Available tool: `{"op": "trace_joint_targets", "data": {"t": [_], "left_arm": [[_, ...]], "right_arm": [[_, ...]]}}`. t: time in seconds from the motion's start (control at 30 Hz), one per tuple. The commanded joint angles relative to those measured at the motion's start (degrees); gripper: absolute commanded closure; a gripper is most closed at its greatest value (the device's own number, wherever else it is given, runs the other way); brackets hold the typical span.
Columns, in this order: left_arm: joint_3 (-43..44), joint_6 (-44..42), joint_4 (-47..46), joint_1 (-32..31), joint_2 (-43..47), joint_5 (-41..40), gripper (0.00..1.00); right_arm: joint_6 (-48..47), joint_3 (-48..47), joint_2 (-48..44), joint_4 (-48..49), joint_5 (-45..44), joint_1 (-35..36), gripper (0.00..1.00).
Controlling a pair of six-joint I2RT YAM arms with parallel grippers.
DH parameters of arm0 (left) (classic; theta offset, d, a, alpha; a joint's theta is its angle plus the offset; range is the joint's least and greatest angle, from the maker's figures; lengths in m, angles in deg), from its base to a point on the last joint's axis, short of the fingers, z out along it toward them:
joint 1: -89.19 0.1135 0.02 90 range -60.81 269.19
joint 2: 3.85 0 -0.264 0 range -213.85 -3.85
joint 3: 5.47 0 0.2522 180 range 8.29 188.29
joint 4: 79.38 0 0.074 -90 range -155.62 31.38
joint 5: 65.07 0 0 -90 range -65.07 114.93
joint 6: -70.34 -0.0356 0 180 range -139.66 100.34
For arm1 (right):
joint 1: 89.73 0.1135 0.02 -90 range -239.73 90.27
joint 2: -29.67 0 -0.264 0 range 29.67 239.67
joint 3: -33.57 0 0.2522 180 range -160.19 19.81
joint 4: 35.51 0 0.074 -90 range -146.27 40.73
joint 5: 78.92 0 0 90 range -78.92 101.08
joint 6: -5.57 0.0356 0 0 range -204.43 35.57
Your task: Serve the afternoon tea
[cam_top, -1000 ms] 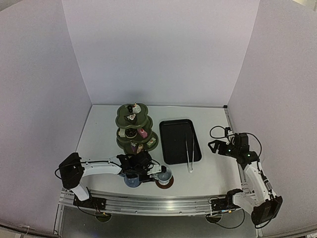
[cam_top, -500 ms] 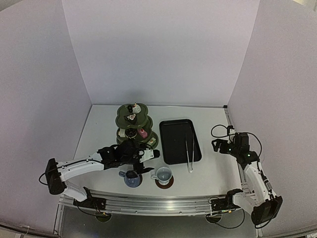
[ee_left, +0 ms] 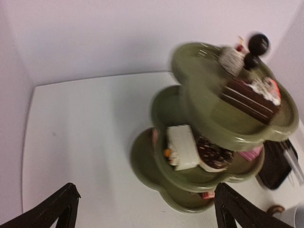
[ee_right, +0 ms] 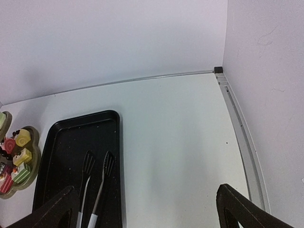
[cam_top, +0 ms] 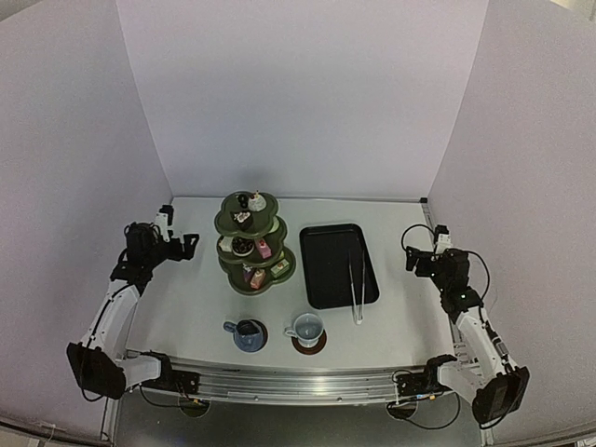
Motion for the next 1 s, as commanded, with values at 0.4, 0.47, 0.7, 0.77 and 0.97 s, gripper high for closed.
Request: {"op": "trace_joint_targets", "data": {"t": [0.4, 0.47, 0.7, 0.77, 0.97], "left_arm": [[-23.7, 3.8, -12.9, 21.1, 16.6, -4.3, 0.0], [-31.6, 3.5, -22.4, 25.2, 17.9, -0.8, 0.0], [-40.3, -2.2, -27.0, 32.9, 21.6, 9.9, 0.0], [-40.2, -4.1, -26.2, 33.4, 22.8, 13.4, 0.0], [-40.4, -4.8, -21.0, 33.4, 24.9, 11.7, 0.0]], "right_arm": [[-6.9, 12.2, -2.6, 14.1, 1.3, -0.1, 0.02], [-7.4, 15.6, -4.0, 14.1, 1.6, -0.2, 0.02], [-6.0, 24.4, -13.3, 22.2, 1.4, -0.1, 0.02], [-3.7, 27.3, -15.1, 24.7, 2.4, -0.1, 0.02], [-0.7, 33.8, -22.1, 30.1, -1.4, -0.1, 0.02]]}}
